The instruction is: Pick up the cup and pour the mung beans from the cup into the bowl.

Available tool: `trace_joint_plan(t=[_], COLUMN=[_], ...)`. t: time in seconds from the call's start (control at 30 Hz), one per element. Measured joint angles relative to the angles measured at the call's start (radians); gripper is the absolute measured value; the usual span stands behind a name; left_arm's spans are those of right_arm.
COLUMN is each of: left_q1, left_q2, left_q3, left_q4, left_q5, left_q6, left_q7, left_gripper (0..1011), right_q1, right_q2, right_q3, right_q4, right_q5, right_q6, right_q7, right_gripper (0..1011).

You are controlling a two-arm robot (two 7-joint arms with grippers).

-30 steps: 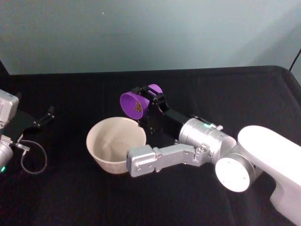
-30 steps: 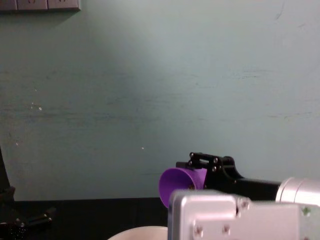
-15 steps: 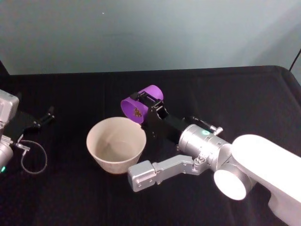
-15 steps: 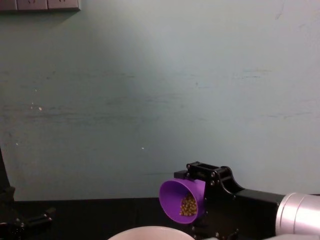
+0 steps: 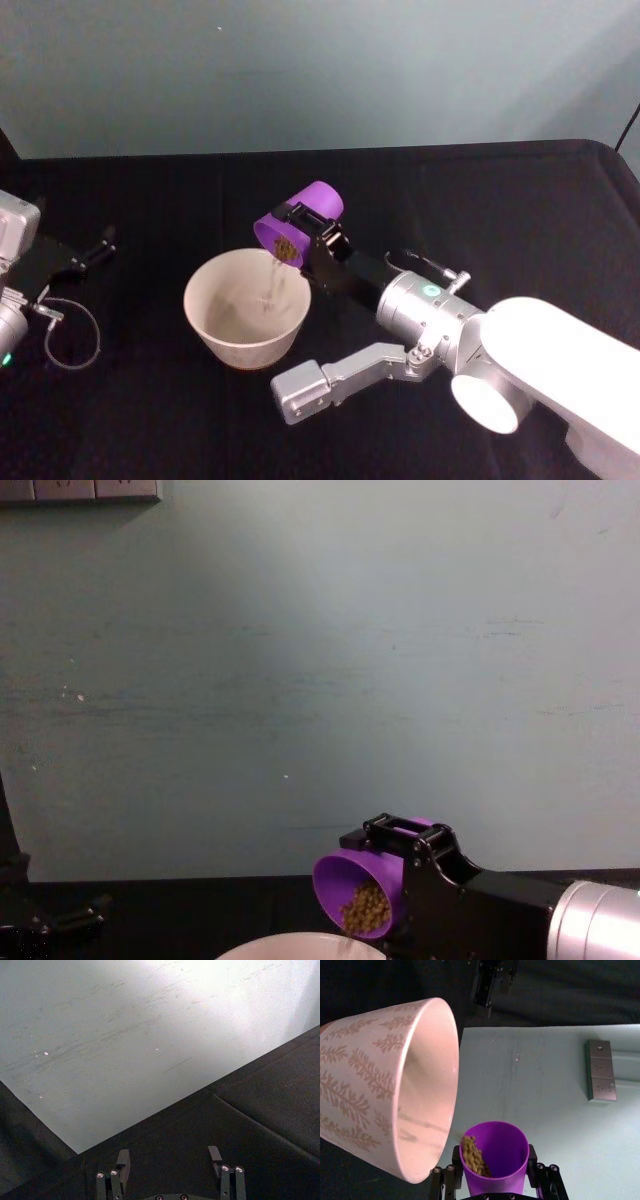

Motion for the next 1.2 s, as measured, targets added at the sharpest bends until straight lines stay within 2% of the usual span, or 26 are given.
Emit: trace_joint_plan(t=[0.13, 0.57, 0.77, 1.2], left_q1=[0.0, 0.0, 0.0, 0.0], left_q2=[0.0, 0.0, 0.0, 0.0], left_q3=[0.0, 0.0, 0.0, 0.0], left_q4=[0.0, 0.0, 0.0, 0.0], left_q5=[0.0, 0.0, 0.0, 0.0], left_q6=[0.0, 0.0, 0.0, 0.0], left_q7=[0.0, 0.0, 0.0, 0.0], left_gripper=[1011, 1011, 1011, 1012], right_q1=[-0.001, -0.01, -0.011, -0.004], right_q2=[-0.002, -0.013, -0.016, -0.015], right_q3=[-0.004, 0.003, -0.005, -0.03], right_q4=[0.005, 0.016, 0.024, 0.041], right_q5=[-0.049, -0.122, -0.184, -0.275], right_q6=[0.008, 0.015, 0.029, 0.055], right_q7=[-0.016, -0.039, -0.064, -0.122], right_gripper=[735, 735, 735, 735])
